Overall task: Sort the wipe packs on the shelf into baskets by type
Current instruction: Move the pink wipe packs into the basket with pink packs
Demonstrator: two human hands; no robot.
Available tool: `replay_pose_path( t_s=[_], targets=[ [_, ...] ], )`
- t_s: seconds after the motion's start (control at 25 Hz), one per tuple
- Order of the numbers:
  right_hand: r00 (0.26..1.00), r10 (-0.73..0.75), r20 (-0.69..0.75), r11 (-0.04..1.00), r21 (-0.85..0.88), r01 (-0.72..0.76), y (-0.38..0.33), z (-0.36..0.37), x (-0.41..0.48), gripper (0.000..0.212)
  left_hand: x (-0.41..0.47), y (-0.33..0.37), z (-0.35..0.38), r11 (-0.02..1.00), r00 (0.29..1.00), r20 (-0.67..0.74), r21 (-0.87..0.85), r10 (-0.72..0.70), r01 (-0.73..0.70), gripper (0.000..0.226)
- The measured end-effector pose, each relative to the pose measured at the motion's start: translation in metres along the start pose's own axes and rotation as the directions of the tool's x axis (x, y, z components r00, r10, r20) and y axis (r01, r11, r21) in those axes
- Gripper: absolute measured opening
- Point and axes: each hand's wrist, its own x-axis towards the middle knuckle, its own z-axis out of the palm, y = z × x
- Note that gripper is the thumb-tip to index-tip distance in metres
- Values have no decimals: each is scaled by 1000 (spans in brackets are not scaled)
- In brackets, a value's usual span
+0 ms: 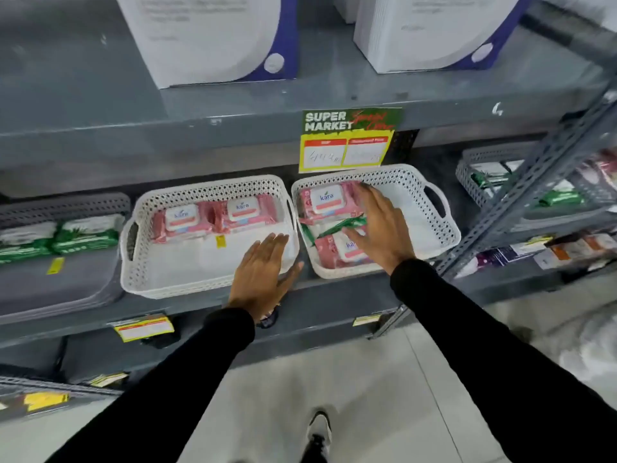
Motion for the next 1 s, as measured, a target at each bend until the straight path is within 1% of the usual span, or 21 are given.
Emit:
replay_pose_path(
  t_s=[0.08, 0.12, 0.2, 0.28, 0.36, 0.48, 0.56, 0.64, 0.68, 0.76, 0.84, 0.88, 0.96, 1.0],
  targets=[
    [999, -23, 35, 998, 52, 21, 10, 7, 28, 87, 12, -1, 10, 998, 998, -22, 24, -53, 54, 63],
    [997, -48, 67, 998, 40, 46, 15, 13, 42, 86, 15, -3, 17, 995, 997, -43, 71, -72, 75, 62],
    [978, -104, 181, 994, 2, 105, 18, 26, 67, 87, 16, -4, 28, 980, 996, -40, 180, -77, 83, 61],
    [951, -141, 277, 989, -11, 150, 20, 39, 80, 89, 17, -3, 30, 974, 997, -17, 213, -70, 72, 56],
    [939, -165, 301, 983, -26, 181, 25, 46, 85, 86, 17, -4, 30, 970, 998, -52, 237, -39, 51, 52],
    [942, -182, 283, 980, -29, 198, 26, 48, 88, 85, 18, 0, 24, 966, 999, -29, 254, -40, 46, 51],
    [956, -159, 245, 987, 10, 161, 25, 45, 86, 84, 18, 1, 20, 971, 999, 2, 234, -46, 45, 58],
    [981, -97, 170, 987, 146, 72, 23, 40, 80, 77, 15, -5, 13, 980, 999, 24, 195, -39, 33, 68],
    [989, -84, 121, 974, 219, 56, 18, 38, 76, 72, 11, -13, 8, 983, 999, 10, 182, -39, 37, 72],
    [993, -113, 44, 938, 334, 92, -1, 34, 68, 62, -1, -35, -9, 981, 996, -36, 175, -81, 86, 72],
    [987, -159, 13, 903, 405, 140, -43, 35, 65, 60, -24, -66, -28, 970, 986, -76, 183, -147, 159, 71],
    [982, -187, -2, 896, 409, 172, -65, 38, 65, 63, -33, -79, -36, 963, 979, -85, 182, -184, 197, 70],
    [959, -281, -24, 896, 351, 272, -115, 54, 67, 73, -54, -107, -51, 947, 961, -118, 174, -252, 270, 69],
    [947, -322, -3, 897, 318, 306, -138, 64, 66, 76, -62, -117, -55, 941, 953, -134, 170, -273, 294, 67]
  ],
)
